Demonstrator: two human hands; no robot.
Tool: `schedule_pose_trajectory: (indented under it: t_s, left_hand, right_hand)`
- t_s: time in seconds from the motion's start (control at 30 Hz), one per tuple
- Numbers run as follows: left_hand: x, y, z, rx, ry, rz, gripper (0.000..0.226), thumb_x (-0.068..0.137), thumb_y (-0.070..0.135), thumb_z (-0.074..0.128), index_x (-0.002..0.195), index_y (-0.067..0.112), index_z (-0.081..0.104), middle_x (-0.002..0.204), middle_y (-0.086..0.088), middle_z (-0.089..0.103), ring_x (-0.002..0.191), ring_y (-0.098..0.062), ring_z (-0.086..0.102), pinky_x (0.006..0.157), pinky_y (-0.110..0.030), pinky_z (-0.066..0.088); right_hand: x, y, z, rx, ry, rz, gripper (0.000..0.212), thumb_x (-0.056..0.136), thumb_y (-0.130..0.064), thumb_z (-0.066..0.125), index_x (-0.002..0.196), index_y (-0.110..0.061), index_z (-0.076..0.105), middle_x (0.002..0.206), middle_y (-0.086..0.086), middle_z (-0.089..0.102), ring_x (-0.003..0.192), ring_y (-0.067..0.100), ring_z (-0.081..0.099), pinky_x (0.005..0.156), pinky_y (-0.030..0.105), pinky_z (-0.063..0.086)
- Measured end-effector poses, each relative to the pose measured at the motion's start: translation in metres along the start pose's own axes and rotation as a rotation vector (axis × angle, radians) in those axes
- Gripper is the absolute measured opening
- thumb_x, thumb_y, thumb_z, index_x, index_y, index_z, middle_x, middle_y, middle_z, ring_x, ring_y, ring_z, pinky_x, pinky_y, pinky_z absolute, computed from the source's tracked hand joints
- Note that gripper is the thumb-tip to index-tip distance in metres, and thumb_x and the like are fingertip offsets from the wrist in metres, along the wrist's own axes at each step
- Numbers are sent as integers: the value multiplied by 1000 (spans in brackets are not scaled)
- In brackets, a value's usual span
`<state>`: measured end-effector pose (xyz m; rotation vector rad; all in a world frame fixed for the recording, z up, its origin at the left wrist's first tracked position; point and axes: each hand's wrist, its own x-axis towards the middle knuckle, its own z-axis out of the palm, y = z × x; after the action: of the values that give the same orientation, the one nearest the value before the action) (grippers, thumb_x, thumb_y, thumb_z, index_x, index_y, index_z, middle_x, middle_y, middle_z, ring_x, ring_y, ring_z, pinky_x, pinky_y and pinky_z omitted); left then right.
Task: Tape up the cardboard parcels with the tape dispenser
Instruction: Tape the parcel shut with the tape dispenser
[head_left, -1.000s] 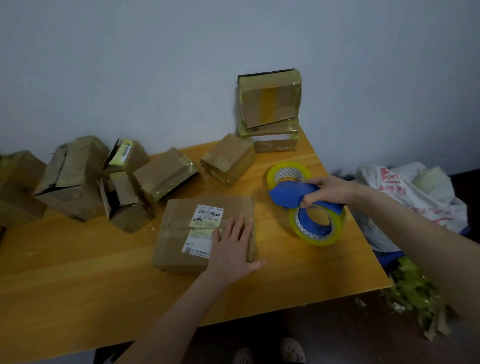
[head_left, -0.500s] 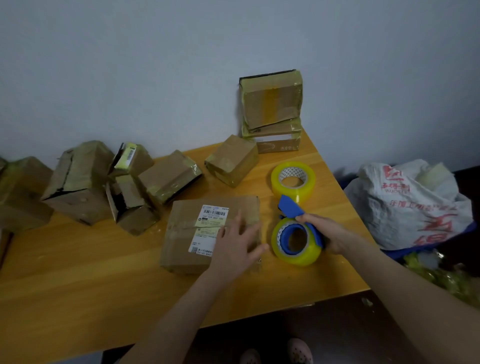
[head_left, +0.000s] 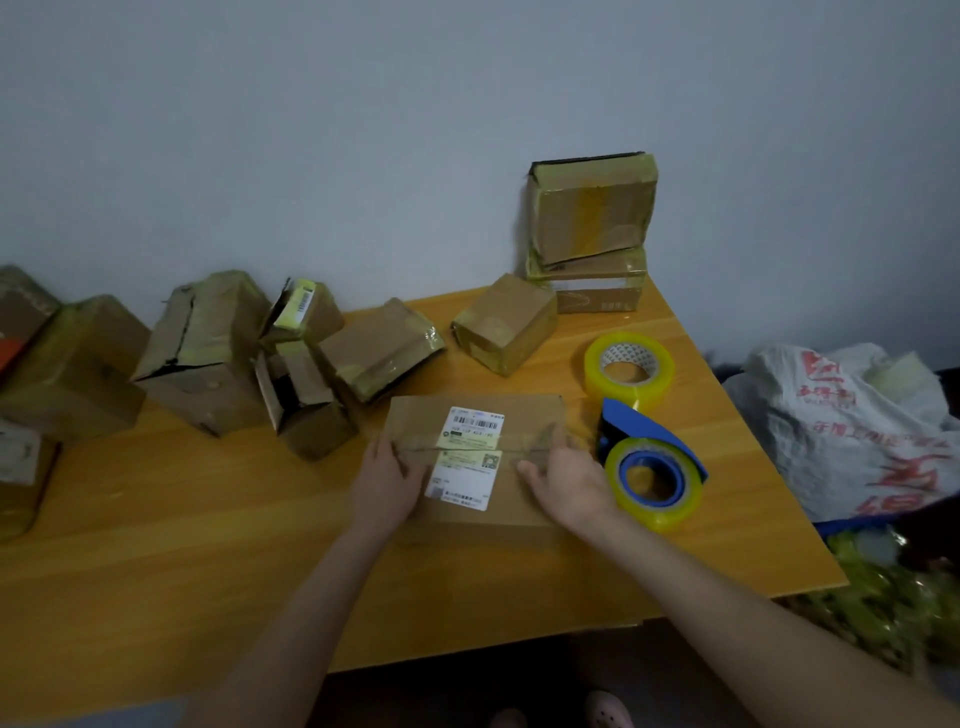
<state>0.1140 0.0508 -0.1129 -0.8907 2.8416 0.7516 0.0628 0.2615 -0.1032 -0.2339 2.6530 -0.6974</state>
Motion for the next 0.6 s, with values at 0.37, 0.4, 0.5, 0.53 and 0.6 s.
schedule_pose_trajectory:
  t_s: [0.37,0.4,0.5,0.53,0.6]
  left_hand:
    - [22,7,6,80,-66,-209,86,83,63,57,144,12,23,139,-13,36,118,-33,50,83,-38,46]
    - [22,5,6,74,-48,-203,74,88,57,53,142,13,27,137,-13,39,116,-33,52,80,-38,45]
    - [19,-3,1,32,-3,-150,48,99,40,41,140,16,35,133,-12,47,113,-31,53,78,-36,42]
    - [17,-6,-1,2,0,-128,45,101,37,39,140,16,36,132,-11,50,114,-30,53,80,-35,42]
    - [11,-13,-7,4,-1,-77,44,101,36,39,138,13,39,131,-11,52,116,-28,52,86,-35,43]
  right_hand:
    - [25,-8,14,-80,113,205,61,91,-46,58,131,-6,35,116,17,64,104,37,62,70,35,41]
    - [26,-6,13,-88,122,194,52,94,-40,56,128,-6,37,114,17,64,102,37,62,71,36,43]
    - [31,-1,8,-71,129,167,57,95,-34,54,139,-11,25,110,18,64,98,38,63,73,40,48]
    - [34,0,4,-81,117,160,67,93,-36,56,144,-14,17,109,17,64,96,38,63,72,41,48]
    - [42,-2,-8,-157,73,140,83,90,-43,59,150,-20,7,116,16,61,99,34,63,72,42,50]
